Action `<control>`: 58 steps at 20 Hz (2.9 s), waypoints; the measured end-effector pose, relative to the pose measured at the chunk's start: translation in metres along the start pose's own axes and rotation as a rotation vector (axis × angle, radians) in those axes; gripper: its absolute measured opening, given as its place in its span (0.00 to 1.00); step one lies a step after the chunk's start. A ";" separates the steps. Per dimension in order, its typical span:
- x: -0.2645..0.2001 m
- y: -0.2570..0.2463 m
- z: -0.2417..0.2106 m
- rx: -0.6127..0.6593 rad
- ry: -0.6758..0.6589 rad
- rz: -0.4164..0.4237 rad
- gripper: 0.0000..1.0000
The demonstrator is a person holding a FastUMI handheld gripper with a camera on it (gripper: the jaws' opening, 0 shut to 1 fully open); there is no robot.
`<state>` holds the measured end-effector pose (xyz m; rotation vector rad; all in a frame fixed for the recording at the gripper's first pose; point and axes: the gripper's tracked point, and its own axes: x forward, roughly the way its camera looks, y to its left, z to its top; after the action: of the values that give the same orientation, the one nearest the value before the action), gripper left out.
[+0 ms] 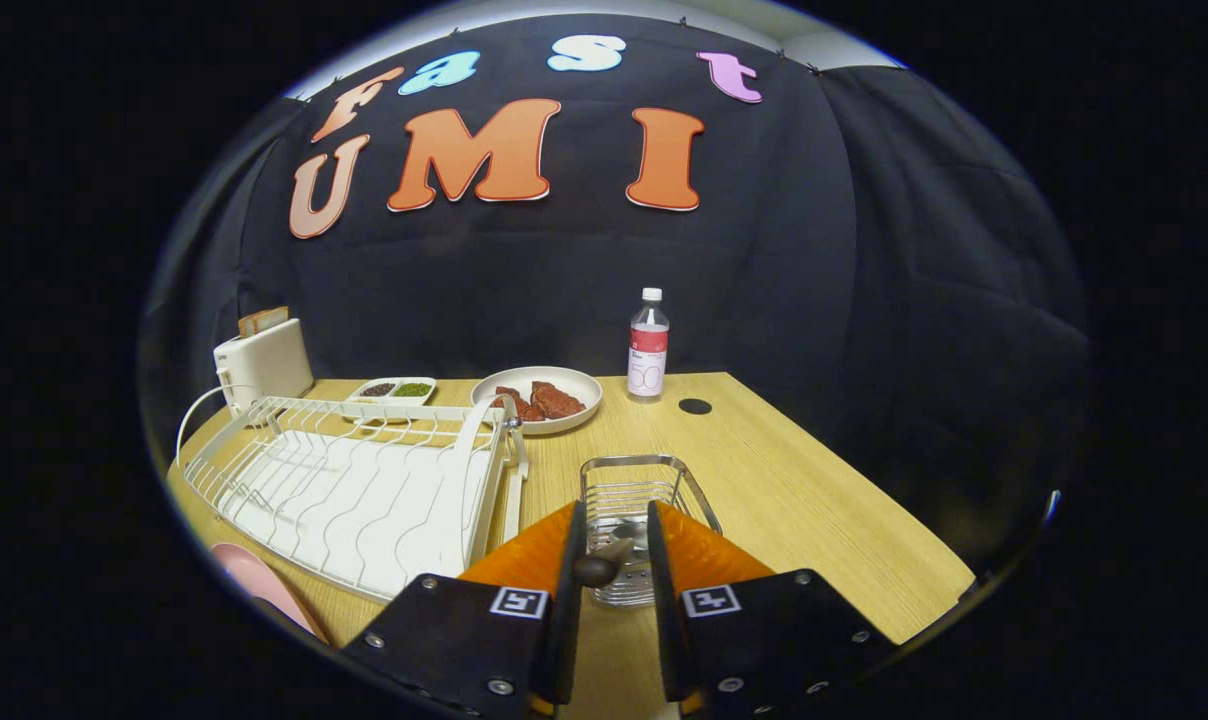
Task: Take the plate from the dish rack, then take the spoon from the basket and place it into the plate.
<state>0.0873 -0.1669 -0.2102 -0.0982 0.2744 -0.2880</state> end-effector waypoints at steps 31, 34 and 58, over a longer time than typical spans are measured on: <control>-0.196 0.116 0.085 -0.093 -0.198 0.135 0.06; -0.214 0.152 0.074 -0.115 -0.198 0.209 0.06; -0.211 0.279 -0.051 -0.135 -0.030 0.458 0.14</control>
<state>-0.0470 0.1581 -0.2428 -0.1688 0.2782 0.1873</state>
